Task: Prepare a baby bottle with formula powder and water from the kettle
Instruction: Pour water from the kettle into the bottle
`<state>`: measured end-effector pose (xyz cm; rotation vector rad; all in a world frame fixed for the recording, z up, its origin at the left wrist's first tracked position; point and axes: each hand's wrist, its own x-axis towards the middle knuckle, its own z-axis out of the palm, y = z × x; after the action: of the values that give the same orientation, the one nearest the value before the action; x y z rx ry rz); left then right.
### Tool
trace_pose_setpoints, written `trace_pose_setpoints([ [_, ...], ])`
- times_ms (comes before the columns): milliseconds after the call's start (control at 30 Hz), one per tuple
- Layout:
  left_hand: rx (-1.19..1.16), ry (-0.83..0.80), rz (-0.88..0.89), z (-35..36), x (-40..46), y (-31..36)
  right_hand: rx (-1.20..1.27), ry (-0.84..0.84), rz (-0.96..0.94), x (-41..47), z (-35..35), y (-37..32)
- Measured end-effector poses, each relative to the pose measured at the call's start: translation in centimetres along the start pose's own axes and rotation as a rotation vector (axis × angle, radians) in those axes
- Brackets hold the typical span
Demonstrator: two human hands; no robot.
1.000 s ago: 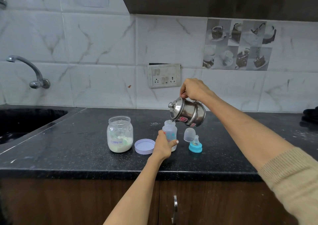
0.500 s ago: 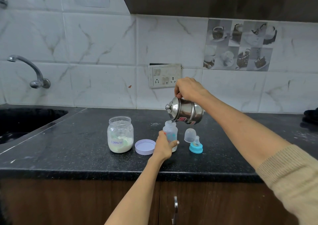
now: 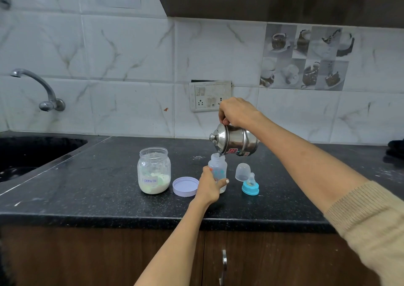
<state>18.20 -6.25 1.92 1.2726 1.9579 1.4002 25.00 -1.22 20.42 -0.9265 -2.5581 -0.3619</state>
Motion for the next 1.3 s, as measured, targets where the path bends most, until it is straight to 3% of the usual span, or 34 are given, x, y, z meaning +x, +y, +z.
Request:
trace_pose_setpoints([
  [1300,0.014,0.000,-0.011,0.2,0.4,-0.6,-0.126,0.014,-0.113,-0.7,-0.4,-1.5],
])
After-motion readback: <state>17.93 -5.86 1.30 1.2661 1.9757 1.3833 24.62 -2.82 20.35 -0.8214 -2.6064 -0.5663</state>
